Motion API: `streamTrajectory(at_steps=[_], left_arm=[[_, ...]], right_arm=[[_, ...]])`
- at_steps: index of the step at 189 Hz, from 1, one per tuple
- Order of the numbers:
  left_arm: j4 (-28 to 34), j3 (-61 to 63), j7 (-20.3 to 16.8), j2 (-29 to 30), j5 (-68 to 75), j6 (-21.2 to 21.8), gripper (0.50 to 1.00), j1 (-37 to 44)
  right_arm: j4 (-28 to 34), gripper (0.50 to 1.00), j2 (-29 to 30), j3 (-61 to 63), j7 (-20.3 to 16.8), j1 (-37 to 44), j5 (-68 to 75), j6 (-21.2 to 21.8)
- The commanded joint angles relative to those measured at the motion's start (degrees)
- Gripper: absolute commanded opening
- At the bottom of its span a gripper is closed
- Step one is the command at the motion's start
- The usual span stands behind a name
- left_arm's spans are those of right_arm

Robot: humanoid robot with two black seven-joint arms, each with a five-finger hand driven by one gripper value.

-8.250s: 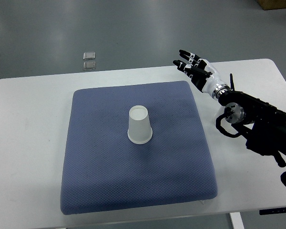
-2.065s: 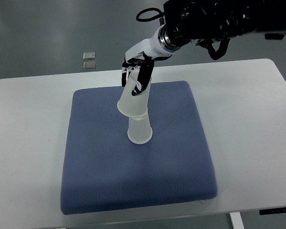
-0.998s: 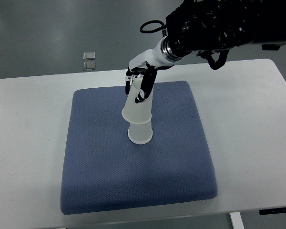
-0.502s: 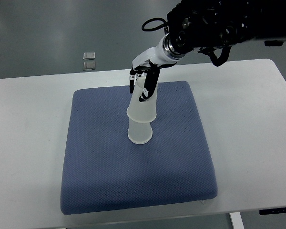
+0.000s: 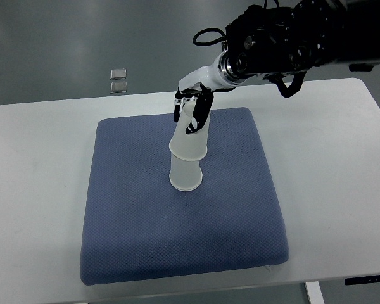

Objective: Stack paper cups
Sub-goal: 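Press the held cup down onto the cup on the pad with the right hand, then open the right hand fingers to release the stacked cup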

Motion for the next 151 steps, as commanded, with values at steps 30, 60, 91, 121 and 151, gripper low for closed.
streamTrajectory(at_steps=[30, 60, 91, 121, 151], left_arm=[[0.02, 0.0, 0.0, 0.0, 0.0, -0.03, 1.0, 0.0], [0.02, 0.0, 0.0, 0.0, 0.0, -0.03, 1.0, 0.0], [0.11, 0.0, 0.0, 0.0, 0.0, -0.03, 1.0, 0.0], [0.2, 0.0, 0.0, 0.0, 0.0, -0.03, 1.0, 0.0], [0.2, 0.0, 0.0, 0.0, 0.0, 0.06, 1.0, 0.0]], right_arm=[[-0.08, 0.697, 0.0, 0.31, 0.03, -1.61, 0.02, -1.68], [-0.08, 0.701, 0.0, 0.31, 0.03, -2.76, 0.02, -2.29], [-0.08, 0.713, 0.0, 0.4, 0.03, -3.9, 0.02, -3.17], [-0.08, 0.717, 0.0, 0.58, 0.03, -5.57, 0.02, -4.49], [-0.17, 0.719, 0.0, 0.75, 0.11, -7.15, 0.02, -6.16]])
